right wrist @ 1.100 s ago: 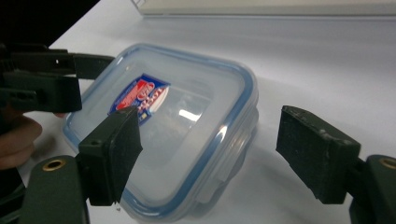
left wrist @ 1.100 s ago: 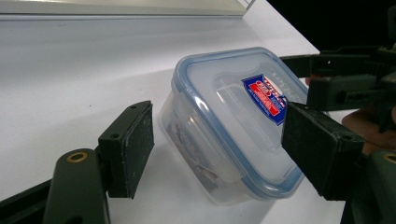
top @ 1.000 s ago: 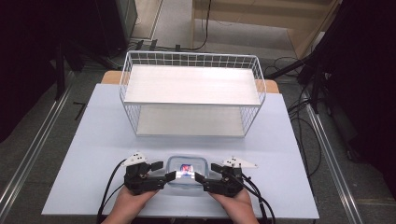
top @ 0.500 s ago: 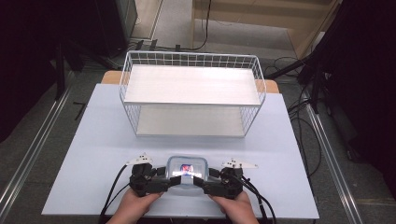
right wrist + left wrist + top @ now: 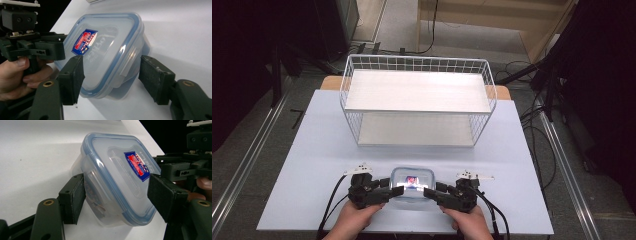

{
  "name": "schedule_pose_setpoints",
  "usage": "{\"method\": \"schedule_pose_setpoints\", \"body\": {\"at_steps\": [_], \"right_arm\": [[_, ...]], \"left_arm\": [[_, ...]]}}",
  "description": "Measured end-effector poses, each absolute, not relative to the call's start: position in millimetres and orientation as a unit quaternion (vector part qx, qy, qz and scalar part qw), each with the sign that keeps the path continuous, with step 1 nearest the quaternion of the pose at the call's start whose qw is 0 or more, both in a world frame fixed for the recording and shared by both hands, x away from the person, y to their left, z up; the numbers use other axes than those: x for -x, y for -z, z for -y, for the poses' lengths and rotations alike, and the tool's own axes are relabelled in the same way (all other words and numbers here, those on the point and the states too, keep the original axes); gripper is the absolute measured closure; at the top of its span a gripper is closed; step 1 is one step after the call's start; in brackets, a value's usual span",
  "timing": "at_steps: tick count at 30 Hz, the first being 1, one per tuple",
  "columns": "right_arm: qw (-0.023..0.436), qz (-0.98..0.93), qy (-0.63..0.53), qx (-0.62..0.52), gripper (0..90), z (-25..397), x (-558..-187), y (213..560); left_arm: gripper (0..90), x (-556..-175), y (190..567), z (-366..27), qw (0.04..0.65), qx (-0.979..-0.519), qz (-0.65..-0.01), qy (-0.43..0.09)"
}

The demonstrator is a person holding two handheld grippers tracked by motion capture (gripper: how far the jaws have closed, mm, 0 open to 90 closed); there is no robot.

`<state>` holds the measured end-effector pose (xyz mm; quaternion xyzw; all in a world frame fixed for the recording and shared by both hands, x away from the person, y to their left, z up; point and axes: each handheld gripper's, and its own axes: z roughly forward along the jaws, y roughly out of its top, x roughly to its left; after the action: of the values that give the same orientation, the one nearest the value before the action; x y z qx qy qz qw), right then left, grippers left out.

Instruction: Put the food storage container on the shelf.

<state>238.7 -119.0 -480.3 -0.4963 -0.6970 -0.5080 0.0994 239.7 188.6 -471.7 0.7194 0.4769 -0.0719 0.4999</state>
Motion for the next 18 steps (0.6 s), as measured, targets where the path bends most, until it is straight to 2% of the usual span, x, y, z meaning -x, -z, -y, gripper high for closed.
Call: {"method": "schedule_pose_setpoints", "body": {"at_steps": [13,18], "right_arm": [[0.13,0.689,0.508,0.5,34.2,118.4,-240.5,485.3],[0.135,0.689,0.51,0.497,37.4,119.5,-240.5,484.7]], "left_arm": [[32.3,-240.4,471.4,-189.0,0.499,-0.721,-0.474,0.079],[38.6,-240.0,468.7,-192.4,0.5,-0.716,-0.479,0.083]]}}
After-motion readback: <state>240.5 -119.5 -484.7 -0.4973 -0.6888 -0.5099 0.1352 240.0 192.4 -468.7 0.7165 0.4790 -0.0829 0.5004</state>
